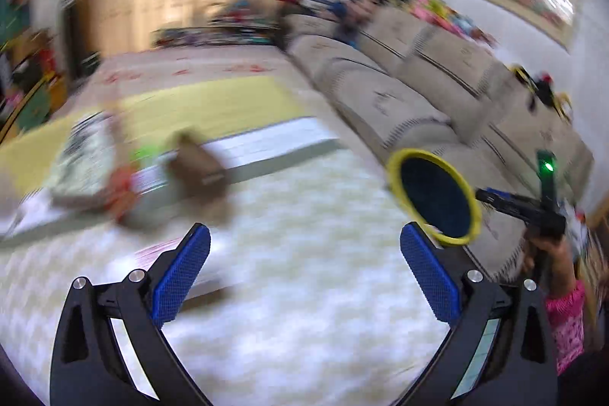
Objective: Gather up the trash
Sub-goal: 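Grasp the brown plastic tray with the right gripper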
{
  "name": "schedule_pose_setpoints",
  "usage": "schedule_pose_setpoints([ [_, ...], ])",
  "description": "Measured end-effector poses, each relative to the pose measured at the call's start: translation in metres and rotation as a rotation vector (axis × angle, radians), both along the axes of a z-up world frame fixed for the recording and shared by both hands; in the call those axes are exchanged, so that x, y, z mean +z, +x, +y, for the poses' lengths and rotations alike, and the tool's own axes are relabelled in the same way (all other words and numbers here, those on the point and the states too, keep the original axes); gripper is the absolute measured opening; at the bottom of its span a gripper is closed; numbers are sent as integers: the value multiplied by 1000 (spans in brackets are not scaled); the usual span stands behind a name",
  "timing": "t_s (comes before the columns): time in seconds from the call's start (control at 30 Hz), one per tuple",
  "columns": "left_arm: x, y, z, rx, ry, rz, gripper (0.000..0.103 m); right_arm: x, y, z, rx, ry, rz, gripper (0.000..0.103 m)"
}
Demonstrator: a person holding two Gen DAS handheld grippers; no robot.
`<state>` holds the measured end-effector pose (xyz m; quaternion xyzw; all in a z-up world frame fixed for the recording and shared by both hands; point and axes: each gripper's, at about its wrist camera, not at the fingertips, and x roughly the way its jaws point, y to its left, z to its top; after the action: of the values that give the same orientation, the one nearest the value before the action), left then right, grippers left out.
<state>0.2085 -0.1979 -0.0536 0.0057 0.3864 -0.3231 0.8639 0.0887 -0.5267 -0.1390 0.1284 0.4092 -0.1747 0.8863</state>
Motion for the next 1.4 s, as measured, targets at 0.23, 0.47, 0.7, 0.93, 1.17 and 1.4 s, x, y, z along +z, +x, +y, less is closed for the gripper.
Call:
schedule_pose_setpoints([
  [0.23, -17, 21, 123, 224, 7, -65, 98, 13, 39, 61, 129, -20, -8, 48],
  [0.47, -34, 29, 201, 343, 8, -91, 98, 21, 83, 130, 283, -28, -12, 49],
  [0.7, -31, 30, 230, 437, 3, -109, 98, 34, 128, 204, 463, -35, -30, 49],
  [0.93, -26, 26, 236, 470, -47, -112, 98, 44, 160, 268, 620, -31, -46, 49],
  [1.17, -27, 23, 226, 442, -26, -115, 98, 43, 187, 303, 701, -15, -21, 49],
  [1.4, -33, 25, 219, 428, -13, -97, 98, 24, 206, 314, 716, 5, 14, 33],
])
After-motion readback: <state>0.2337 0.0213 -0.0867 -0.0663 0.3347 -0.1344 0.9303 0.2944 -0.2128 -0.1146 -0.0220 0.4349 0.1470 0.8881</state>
